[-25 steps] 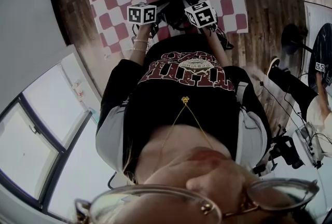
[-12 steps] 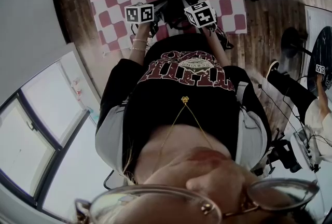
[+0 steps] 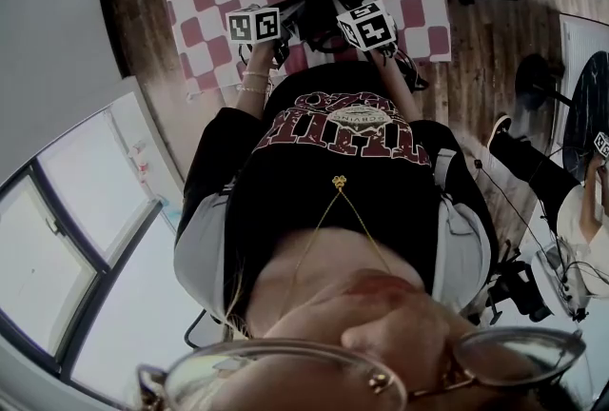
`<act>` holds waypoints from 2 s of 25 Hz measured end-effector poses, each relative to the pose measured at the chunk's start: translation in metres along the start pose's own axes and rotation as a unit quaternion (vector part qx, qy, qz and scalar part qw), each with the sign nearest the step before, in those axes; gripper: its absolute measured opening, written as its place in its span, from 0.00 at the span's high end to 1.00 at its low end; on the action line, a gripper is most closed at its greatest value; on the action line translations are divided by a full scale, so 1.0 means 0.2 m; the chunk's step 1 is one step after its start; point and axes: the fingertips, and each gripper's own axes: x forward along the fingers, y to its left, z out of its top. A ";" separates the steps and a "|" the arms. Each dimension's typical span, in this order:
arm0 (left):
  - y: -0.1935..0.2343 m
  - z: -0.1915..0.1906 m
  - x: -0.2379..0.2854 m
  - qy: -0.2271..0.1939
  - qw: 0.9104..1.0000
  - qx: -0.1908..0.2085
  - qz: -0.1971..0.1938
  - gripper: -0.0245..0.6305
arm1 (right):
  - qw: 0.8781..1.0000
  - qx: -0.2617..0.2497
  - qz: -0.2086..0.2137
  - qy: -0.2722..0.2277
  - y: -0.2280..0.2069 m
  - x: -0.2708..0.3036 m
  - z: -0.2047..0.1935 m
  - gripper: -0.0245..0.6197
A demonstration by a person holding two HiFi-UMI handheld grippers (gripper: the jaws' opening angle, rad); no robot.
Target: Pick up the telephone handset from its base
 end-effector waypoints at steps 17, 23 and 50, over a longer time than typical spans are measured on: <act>-0.05 -0.01 -0.08 -0.029 1.000 -0.006 0.007 0.84 | 1.000 -0.009 0.017 -0.011 0.04 -0.04 0.00 0.93; -0.05 -0.04 -0.11 -0.032 0.999 -0.010 0.012 0.84 | 0.999 -0.010 0.026 -0.018 0.06 -0.06 0.01 0.93; -0.16 0.06 -0.34 -0.111 0.993 -0.038 0.000 0.84 | 0.996 -0.013 0.054 -0.072 0.10 -0.20 0.17 0.93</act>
